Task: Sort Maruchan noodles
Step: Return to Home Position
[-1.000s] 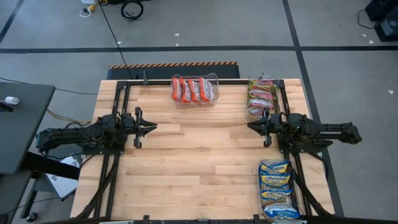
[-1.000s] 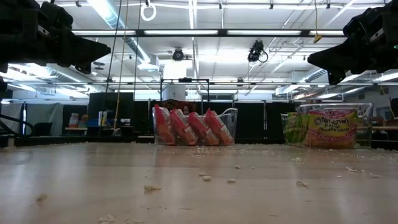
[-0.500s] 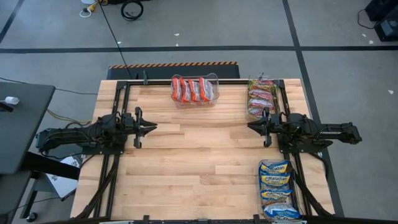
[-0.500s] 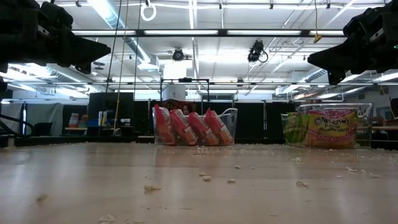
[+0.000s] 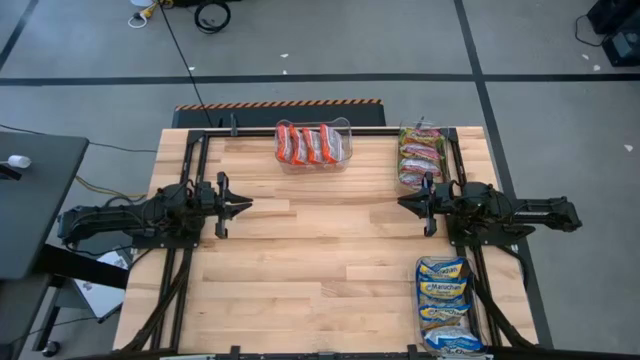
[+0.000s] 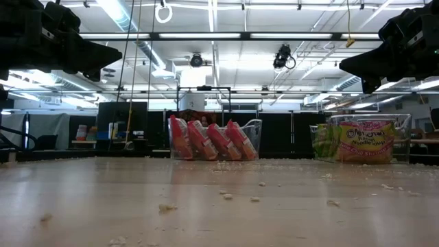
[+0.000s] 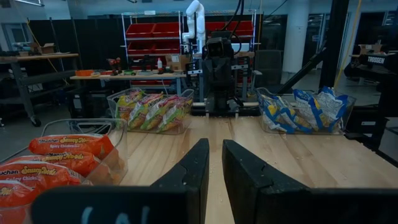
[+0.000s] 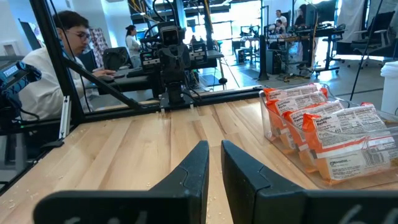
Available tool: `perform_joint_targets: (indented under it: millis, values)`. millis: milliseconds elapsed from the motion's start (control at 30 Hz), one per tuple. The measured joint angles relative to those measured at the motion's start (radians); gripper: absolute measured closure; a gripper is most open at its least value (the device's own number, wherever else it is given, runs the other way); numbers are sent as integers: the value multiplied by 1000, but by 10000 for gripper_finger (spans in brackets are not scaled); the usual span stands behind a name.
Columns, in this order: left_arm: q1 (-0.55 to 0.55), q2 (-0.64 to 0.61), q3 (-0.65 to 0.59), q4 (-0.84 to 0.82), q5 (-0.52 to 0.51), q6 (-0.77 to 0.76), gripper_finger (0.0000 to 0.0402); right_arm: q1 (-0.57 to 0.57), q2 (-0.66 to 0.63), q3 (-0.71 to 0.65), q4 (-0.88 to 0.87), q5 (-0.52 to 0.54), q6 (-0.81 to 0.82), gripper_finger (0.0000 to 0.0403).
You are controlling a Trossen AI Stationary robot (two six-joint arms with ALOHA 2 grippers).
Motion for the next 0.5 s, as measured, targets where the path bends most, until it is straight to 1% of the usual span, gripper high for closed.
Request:
perform_joint_targets:
  millis: [500]
  values:
    - [0,0,0,0,0,0,349,0,0,0,0,0,0,353]
